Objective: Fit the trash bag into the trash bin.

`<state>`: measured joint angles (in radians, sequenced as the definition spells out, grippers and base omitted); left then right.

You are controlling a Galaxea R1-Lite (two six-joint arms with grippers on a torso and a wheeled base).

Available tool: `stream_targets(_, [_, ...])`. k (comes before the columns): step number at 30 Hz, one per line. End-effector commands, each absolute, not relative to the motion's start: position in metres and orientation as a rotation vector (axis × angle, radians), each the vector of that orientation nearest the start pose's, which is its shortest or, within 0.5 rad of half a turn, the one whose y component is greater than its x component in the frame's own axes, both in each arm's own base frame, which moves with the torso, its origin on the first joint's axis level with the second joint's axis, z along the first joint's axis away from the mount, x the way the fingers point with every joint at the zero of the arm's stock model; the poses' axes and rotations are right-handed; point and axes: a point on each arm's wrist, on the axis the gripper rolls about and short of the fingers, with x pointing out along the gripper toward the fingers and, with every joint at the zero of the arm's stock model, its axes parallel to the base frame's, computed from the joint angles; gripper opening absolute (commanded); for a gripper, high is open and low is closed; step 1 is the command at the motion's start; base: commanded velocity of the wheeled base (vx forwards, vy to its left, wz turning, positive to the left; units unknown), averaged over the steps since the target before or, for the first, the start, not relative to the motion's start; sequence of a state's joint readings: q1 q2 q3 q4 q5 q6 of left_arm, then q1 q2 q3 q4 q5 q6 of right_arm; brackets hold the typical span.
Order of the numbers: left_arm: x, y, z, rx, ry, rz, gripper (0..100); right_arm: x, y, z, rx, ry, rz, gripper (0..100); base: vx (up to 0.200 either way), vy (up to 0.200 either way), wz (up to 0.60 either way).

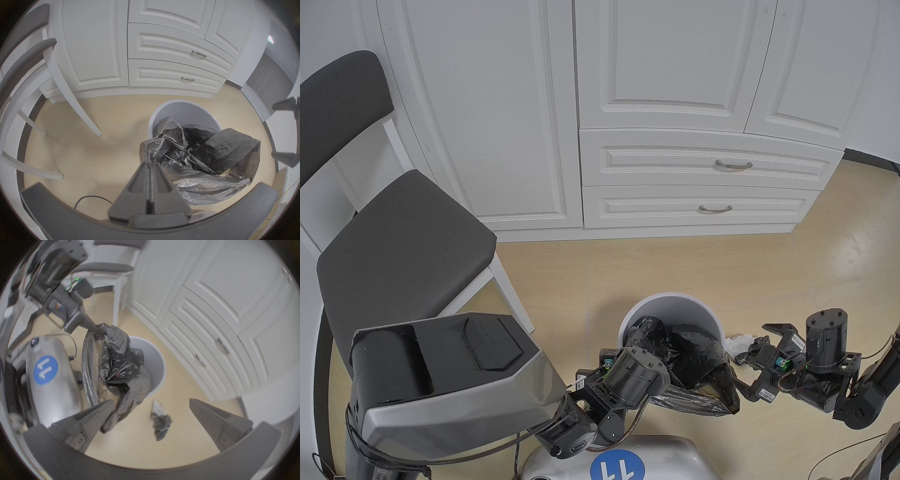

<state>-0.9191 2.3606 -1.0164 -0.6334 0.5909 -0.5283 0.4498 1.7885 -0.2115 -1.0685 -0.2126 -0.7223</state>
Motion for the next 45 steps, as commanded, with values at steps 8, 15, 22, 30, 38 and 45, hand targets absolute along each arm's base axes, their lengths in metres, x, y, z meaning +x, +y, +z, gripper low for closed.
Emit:
stream_targets(8, [0.249,-0.310,-0.002,-0.021,0.573,-0.169,0,0.252,0.104,0.056,-1.200,0.177,0.701,100,0.000,0.000,0.00])
stream_targets(15, [0.250,-0.306,0.006,-0.043,0.555,-0.168,0,0.250,0.096,0.039,-1.230,0.246,0.735,100,0.000,0.000,0.00])
stream_targets(22, [0.250,-0.306,0.003,-0.044,0.549,-0.171,0,0.248,0.095,0.041,-1.253,0.237,0.735,100,0.000,0.000,0.00])
stream_targets(30, [0.246,-0.309,0.001,-0.036,0.555,-0.183,0,0.264,0.100,0.024,-1.254,0.269,0.749,100,0.000,0.000,0.00])
stream_targets(38, [0.244,-0.307,-0.001,-0.041,0.553,-0.185,0,0.270,0.103,0.024,-1.266,0.251,0.748,0,0.000,0.000,0.00])
stream_targets(45, [0.245,-0.308,-0.007,-0.036,0.555,-0.184,0,0.273,0.094,0.031,-1.258,0.247,0.707,0,0.000,0.000,0.00])
